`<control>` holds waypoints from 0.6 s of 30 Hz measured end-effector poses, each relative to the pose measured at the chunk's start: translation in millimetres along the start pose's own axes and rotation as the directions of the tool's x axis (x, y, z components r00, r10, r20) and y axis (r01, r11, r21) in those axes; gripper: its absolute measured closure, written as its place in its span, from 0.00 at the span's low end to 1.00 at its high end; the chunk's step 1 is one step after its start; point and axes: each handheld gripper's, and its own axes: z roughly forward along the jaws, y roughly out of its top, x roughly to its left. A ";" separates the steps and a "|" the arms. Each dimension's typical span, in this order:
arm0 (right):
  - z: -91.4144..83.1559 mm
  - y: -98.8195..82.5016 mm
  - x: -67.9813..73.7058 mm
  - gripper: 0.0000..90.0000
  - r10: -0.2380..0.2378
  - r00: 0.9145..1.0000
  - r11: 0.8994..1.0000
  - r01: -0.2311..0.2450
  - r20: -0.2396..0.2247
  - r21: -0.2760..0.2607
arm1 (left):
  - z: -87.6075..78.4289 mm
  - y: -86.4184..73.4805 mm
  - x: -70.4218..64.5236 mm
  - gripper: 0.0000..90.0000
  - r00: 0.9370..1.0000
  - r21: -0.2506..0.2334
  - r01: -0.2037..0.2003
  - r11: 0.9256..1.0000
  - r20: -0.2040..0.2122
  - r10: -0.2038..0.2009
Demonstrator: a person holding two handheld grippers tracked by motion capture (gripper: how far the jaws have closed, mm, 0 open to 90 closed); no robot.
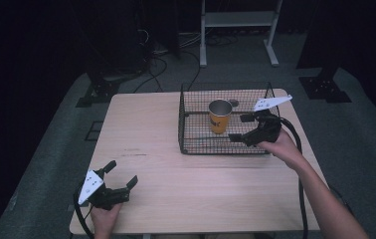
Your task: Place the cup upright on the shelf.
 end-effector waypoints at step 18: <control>-8.4 -34.4 17.5 0.02 0.003 1.000 1.000 -0.004 -0.027 -0.006 | 0.3 0.1 -0.6 0.03 1.000 0.003 -0.004 1.000 -0.001 0.005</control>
